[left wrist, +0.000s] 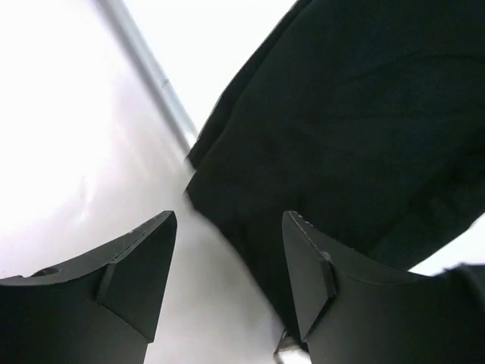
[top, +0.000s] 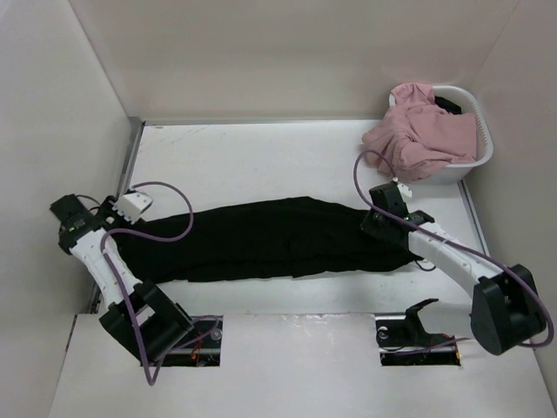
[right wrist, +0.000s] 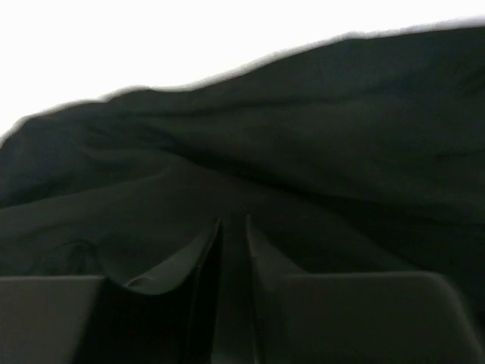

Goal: Fold and stack the trousers
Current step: Fold the trousers

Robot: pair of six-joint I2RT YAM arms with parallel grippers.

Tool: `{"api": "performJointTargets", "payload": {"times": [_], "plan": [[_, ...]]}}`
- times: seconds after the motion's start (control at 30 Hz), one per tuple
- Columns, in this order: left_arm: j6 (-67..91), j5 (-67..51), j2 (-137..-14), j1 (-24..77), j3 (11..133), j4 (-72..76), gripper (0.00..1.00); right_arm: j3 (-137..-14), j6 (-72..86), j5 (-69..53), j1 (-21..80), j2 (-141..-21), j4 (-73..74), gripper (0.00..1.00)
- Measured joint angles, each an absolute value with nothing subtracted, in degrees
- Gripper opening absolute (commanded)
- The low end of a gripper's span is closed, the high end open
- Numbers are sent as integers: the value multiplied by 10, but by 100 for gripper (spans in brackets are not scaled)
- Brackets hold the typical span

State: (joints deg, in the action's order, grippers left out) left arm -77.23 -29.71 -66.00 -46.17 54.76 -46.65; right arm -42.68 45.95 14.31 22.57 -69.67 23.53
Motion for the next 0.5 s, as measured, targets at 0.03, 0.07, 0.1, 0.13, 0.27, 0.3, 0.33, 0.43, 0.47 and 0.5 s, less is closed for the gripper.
{"api": "performJointTargets", "payload": {"times": [0.03,0.07,0.1,0.13,0.27,0.3,0.33,0.43,0.47,0.5], "plan": [[-763,-292,-661,-438,542,-461,57,-420,464,136,226,-709,233,12],[-754,-281,-662,-406,528,-441,57,-412,469,130,226,-720,234,9],[-745,-267,-664,-371,508,-416,57,-404,475,125,226,-726,236,7],[-738,-247,-671,-339,482,-386,57,-392,482,121,226,-728,239,5],[-722,-160,-749,-279,403,-296,54,-340,519,121,235,-669,277,3],[-721,-140,-771,-280,397,-288,54,-327,530,124,238,-638,292,3],[-719,-124,-786,-284,397,-283,54,-317,540,129,241,-610,305,3],[-718,-101,-789,-290,406,-266,55,-287,559,146,235,-543,328,10],[-721,-94,-789,-292,408,-262,55,-280,561,148,226,-535,333,13],[-724,-88,-789,-292,410,-260,54,-278,562,150,214,-533,337,16]]}}
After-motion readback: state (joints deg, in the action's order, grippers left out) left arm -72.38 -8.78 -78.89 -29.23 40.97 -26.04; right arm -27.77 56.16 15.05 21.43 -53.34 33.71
